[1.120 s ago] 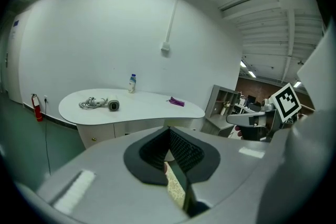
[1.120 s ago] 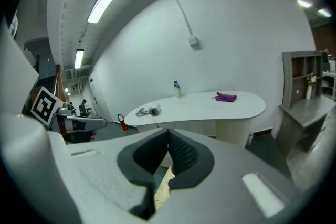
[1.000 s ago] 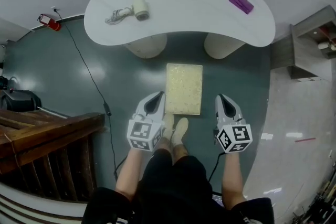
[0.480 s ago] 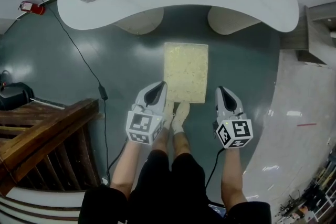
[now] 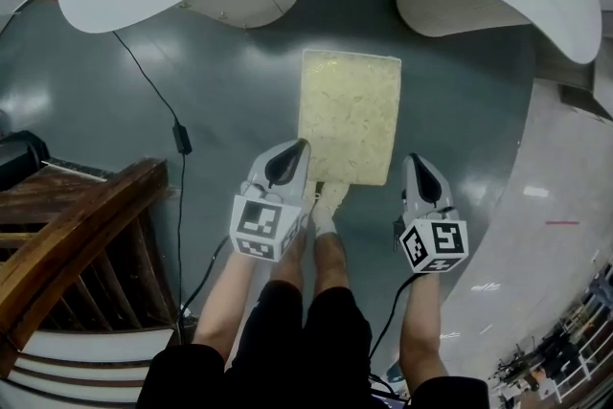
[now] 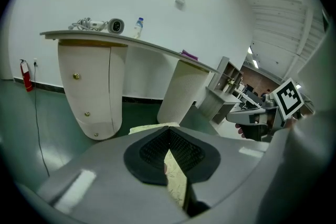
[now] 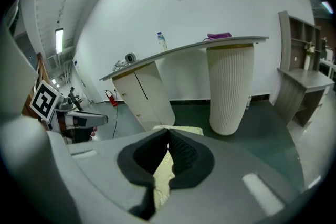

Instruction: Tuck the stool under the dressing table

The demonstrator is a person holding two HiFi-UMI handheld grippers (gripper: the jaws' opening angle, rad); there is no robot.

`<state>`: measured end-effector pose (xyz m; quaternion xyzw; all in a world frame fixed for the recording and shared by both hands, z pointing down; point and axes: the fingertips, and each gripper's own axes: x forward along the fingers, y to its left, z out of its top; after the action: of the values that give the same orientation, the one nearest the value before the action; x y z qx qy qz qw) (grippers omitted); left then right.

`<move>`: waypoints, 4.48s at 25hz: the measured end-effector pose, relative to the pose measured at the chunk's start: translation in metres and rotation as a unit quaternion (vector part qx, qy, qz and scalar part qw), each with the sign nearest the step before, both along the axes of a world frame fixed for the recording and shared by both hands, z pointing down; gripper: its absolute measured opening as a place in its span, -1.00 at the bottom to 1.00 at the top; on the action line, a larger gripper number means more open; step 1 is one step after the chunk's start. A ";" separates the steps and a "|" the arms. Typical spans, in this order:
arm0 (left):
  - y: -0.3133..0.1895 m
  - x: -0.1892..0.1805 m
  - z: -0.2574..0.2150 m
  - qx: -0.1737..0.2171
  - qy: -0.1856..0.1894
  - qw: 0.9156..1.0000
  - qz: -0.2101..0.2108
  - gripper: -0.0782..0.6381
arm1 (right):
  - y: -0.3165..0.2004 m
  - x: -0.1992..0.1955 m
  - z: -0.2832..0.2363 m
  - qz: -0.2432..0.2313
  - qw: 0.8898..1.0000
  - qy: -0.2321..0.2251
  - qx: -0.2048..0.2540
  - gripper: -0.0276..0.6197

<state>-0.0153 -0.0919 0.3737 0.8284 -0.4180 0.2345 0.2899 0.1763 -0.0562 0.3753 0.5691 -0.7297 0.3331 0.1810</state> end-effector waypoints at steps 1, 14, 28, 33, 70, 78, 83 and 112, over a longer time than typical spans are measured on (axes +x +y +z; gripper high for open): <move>0.001 -0.001 0.009 -0.003 -0.002 1.000 0.000 -0.76 | -0.001 -0.001 0.009 -0.002 1.000 0.004 -0.001 -0.91; 0.014 -0.011 0.119 -0.028 -0.014 0.999 -0.020 -0.76 | 0.004 0.012 0.116 0.008 1.000 -0.002 -0.013 -0.91; 0.033 -0.010 0.193 -0.044 0.002 0.998 -0.035 -0.76 | 0.028 0.014 0.195 0.012 1.000 -0.004 -0.023 -0.90; 0.033 -0.015 0.212 -0.044 -0.003 0.998 -0.042 -0.76 | 0.022 0.016 0.212 0.023 0.999 -0.014 -0.022 -0.87; 0.010 -0.003 0.251 -0.108 0.091 0.987 -0.077 0.53 | 0.005 0.010 0.247 0.020 0.981 -0.182 -0.058 0.15; 0.011 0.003 0.261 -0.121 0.107 0.984 -0.070 0.52 | 0.002 0.008 0.253 0.020 0.980 -0.194 -0.046 0.15; 0.012 0.007 0.264 -0.139 0.142 0.978 -0.066 0.46 | 0.001 0.007 0.254 0.017 0.977 -0.209 -0.042 0.15; 0.011 0.008 0.266 -0.137 0.149 0.977 -0.062 0.43 | 0.002 0.007 0.256 0.038 0.976 -0.214 -0.032 0.15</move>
<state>-0.0076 -0.0806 0.6396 0.7791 -0.3841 0.1451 0.4737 0.1835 -0.0540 0.6316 0.5062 -0.7181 0.4768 0.0262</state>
